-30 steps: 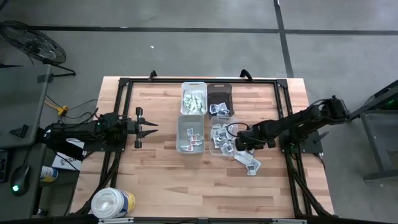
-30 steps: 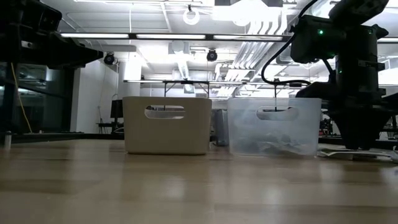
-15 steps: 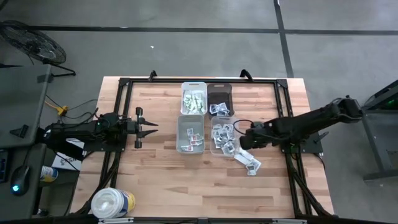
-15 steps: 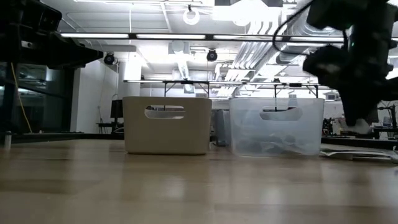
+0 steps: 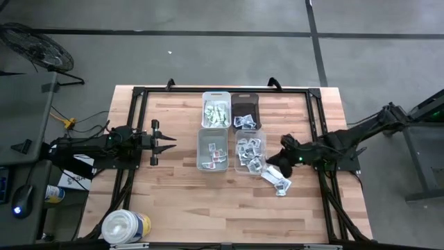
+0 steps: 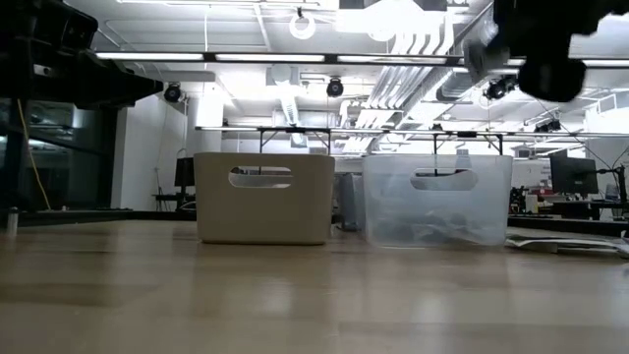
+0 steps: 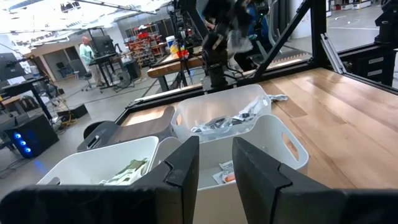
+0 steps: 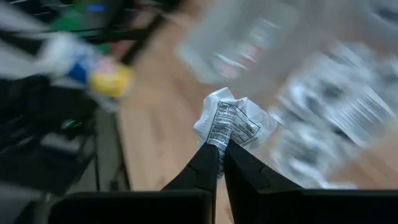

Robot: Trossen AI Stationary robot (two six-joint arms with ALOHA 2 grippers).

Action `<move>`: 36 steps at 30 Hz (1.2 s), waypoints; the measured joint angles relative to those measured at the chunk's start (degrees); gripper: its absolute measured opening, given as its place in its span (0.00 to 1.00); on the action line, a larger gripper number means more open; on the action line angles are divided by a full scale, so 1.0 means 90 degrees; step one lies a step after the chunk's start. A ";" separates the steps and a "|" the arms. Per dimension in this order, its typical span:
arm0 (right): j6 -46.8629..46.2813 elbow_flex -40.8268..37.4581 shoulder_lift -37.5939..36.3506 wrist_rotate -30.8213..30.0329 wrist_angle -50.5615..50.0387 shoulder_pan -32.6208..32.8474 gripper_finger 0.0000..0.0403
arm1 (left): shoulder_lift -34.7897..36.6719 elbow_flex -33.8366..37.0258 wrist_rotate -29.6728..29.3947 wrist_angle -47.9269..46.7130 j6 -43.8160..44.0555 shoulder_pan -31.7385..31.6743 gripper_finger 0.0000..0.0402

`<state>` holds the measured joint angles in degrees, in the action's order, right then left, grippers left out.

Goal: Pick & Place First Aid Supplies
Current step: Put the gray towelette pack into the transparent bin

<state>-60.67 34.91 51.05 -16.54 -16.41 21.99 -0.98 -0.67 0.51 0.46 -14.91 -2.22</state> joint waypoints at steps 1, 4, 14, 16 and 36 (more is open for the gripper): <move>0.0362 -0.0062 -0.0075 -0.0017 0.0291 0.0085 0.03 | 0.0001 0.0000 0.0000 -0.0001 0.0000 -0.0002 0.24; 0.1387 -0.0268 -0.0240 -0.0008 0.1272 0.0269 0.02 | 0.0001 0.0000 0.0002 -0.0001 -0.0001 0.0000 0.24; 0.2599 -0.1469 -0.0345 0.0544 0.4671 0.0406 0.03 | -0.0001 0.0000 0.0000 -0.0001 -0.0001 0.0000 0.24; 0.2483 -0.1575 -0.0345 0.0489 0.4718 0.0395 0.02 | 0.0001 0.0000 0.0000 -0.0001 -0.0001 -0.0001 0.24; -0.0143 0.0137 0.1180 0.0798 0.0427 -0.1626 0.03 | 0.0001 0.0000 0.0000 -0.0001 0.0001 0.0000 0.24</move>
<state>-61.96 36.15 61.67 -9.36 -12.56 7.36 -0.97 -0.67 0.51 0.45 -14.90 -2.22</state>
